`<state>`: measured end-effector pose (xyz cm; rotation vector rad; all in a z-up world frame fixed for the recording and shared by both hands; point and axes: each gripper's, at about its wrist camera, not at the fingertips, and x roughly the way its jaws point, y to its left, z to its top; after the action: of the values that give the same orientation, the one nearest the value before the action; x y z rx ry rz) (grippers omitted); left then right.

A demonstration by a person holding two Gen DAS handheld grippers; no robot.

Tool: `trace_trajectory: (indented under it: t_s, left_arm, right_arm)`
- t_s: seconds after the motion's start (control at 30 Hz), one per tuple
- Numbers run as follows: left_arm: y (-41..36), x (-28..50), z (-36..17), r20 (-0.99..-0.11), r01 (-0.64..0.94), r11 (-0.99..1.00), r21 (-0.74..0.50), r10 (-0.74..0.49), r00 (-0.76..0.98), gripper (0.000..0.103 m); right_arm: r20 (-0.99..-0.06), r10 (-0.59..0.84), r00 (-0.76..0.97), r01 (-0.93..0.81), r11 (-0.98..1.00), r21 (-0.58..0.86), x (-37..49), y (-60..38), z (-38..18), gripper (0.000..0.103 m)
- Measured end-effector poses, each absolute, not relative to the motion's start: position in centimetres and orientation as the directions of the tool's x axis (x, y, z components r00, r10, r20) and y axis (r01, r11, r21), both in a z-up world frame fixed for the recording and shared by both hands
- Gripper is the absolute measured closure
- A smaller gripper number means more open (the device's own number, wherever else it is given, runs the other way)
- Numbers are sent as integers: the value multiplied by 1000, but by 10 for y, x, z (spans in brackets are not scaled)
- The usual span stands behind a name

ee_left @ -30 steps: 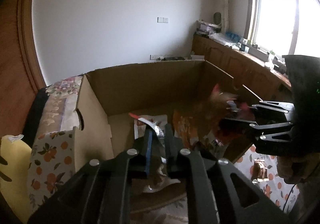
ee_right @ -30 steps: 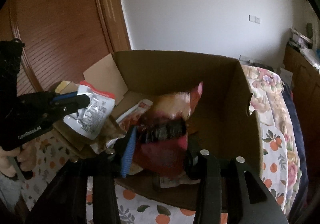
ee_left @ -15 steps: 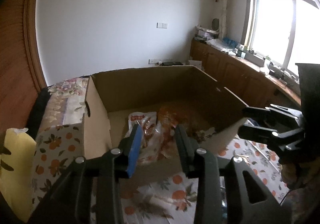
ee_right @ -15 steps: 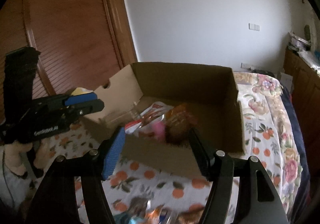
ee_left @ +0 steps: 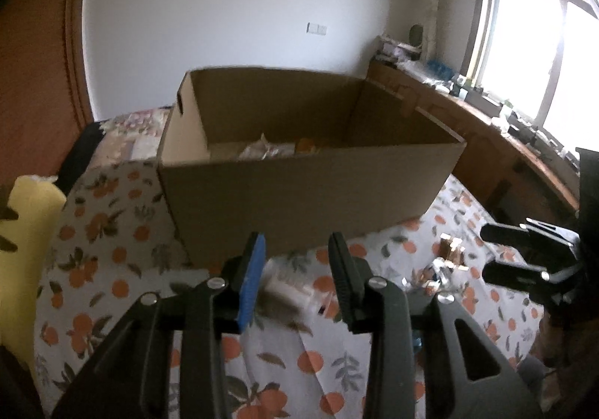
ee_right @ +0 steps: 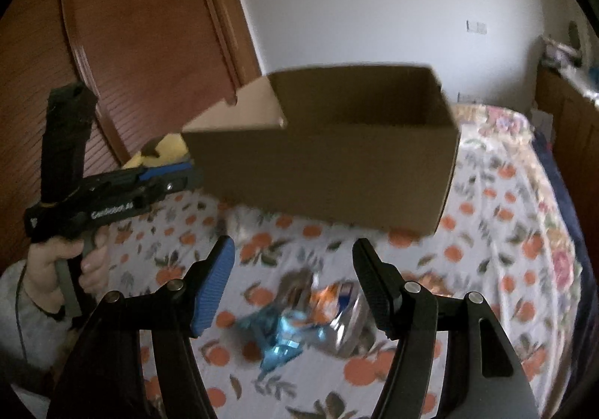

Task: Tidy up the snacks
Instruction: 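Move both tools back down to the remaining snack packets, then grasp the white bar wrapper with the left tool while the right tool grasps the teal packet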

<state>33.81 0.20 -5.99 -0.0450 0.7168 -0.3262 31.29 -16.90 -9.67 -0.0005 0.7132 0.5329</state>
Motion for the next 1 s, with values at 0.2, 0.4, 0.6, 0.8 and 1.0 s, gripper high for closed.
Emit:
trace_trajectory:
  t_s: [0.2,0.4,0.6,0.8,1.0]
  left_arm:
    - [-4,334,-82,-674,265,953,-143,-290,679,68]
    - [-13,339,-100,-713,253,954,-159,-288,640,68]
    - [-24,346,-117,-757,238,960,-147,-264,598,68]
    - [-28,356,-129,-792,221,958,-183,-277,545,68]
    - [-29,366,-126,-795,196,966,-166,-249,553,68]
  right_arm:
    - [-689,471,550,-496,848,184,307,-152,-132,38]
    - [-741,443,504,-522,840,146,302,-138,-154,44]
    - [-764,417,493,-536,837,111,302,-130,-162,45]
    - [-770,410,489,-562,823,82,300,-124,-166,51]
    - [-771,401,496,-576,816,54,296,-118,-168,53]
